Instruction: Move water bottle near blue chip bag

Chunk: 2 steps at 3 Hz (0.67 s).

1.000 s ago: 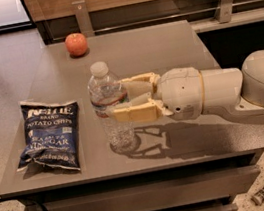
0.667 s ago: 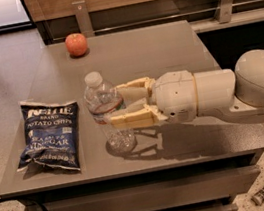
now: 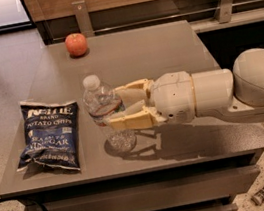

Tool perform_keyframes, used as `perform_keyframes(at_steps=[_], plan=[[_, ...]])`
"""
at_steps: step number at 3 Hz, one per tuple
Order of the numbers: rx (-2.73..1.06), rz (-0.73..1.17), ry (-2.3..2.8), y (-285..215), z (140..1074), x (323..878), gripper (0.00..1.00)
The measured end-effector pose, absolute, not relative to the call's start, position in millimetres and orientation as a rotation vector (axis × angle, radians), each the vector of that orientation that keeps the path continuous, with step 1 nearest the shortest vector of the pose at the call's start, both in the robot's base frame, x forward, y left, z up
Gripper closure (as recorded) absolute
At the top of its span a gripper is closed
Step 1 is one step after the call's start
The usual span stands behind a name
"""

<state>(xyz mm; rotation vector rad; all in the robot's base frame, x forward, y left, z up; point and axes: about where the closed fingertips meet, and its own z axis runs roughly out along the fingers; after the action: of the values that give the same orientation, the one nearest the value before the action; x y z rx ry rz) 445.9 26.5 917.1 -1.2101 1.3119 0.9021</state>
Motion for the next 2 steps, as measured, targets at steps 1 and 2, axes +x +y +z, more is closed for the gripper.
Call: perform_keyframes(at_steps=[1, 2], plan=[[-1.216, 0.903, 1.309, 29.2, 917.9, 444.7, 0.53], [-1.221, 0.904, 1.307, 31.4, 918.7, 443.8, 0.28]])
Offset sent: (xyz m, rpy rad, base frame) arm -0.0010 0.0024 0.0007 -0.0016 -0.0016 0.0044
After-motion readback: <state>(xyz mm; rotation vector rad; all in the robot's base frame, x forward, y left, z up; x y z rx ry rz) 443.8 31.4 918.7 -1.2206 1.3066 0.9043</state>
